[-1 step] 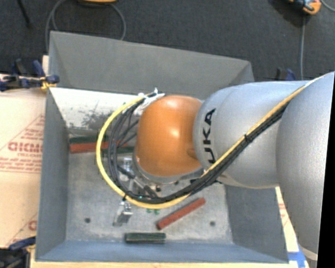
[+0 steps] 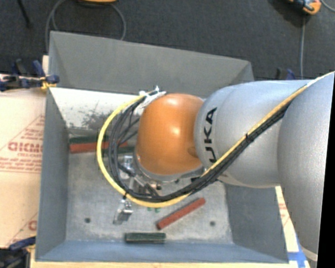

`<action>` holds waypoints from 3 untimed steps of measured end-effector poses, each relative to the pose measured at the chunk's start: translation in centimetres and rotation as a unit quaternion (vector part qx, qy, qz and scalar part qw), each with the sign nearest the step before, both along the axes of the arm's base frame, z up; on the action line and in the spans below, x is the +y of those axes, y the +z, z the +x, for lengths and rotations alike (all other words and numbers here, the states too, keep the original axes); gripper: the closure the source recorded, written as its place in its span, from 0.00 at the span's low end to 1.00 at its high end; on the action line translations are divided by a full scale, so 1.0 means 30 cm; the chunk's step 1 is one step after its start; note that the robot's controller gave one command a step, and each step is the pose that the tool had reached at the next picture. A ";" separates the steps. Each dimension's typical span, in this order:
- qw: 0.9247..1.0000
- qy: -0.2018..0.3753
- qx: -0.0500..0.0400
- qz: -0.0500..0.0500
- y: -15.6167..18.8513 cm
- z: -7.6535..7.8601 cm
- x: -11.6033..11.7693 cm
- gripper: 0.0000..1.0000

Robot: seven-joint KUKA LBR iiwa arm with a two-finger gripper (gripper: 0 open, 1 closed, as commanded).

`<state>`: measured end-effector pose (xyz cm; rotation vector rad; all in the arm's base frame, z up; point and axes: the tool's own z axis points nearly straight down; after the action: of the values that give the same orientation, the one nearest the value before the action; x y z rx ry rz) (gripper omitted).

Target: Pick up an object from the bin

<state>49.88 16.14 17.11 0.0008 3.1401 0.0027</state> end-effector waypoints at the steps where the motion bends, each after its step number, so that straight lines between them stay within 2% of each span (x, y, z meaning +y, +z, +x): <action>1: 0.998 0.066 -0.003 -0.001 -0.150 0.164 -0.089 0.00; 2: 0.999 0.037 -0.001 0.000 -0.221 0.253 -0.178 0.00; 3: 0.987 0.159 -0.002 -0.001 -0.211 0.358 -0.207 0.00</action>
Offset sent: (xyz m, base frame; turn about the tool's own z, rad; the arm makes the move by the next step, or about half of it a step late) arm 0.0775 -0.0565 -0.0679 -0.0682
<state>60.62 9.94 10.77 -0.4987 3.0970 -0.0007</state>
